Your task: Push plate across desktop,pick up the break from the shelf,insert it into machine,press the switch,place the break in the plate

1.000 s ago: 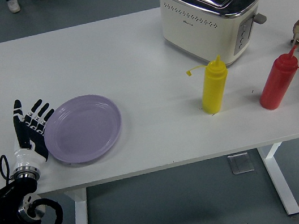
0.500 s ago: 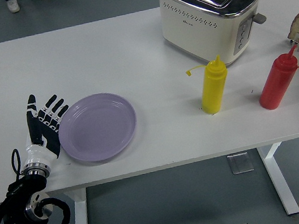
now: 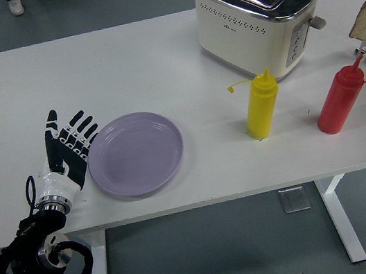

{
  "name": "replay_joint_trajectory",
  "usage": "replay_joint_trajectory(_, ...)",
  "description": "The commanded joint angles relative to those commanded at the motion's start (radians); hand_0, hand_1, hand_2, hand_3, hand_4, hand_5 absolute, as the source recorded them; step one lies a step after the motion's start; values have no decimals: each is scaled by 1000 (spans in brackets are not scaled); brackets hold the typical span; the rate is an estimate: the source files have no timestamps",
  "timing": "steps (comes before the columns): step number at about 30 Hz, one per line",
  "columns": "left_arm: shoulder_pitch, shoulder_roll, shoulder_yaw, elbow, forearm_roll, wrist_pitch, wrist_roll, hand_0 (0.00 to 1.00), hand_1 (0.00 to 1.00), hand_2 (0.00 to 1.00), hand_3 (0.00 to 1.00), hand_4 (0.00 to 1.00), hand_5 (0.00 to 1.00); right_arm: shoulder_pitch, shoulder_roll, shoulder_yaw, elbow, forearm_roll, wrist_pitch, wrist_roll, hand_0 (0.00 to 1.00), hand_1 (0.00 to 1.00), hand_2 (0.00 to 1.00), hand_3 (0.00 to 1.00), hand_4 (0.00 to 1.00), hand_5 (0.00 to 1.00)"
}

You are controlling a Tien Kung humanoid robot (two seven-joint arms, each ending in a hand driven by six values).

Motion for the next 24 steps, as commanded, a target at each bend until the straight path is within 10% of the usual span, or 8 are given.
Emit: replay_joint_trajectory(24, -45, -18, 64, -18, -35, -2, 12, 866, 805, 778, 766, 780, 998, 59, -68, 75, 233, 42, 54, -44, 466, 476, 455, 481, 171, 2)
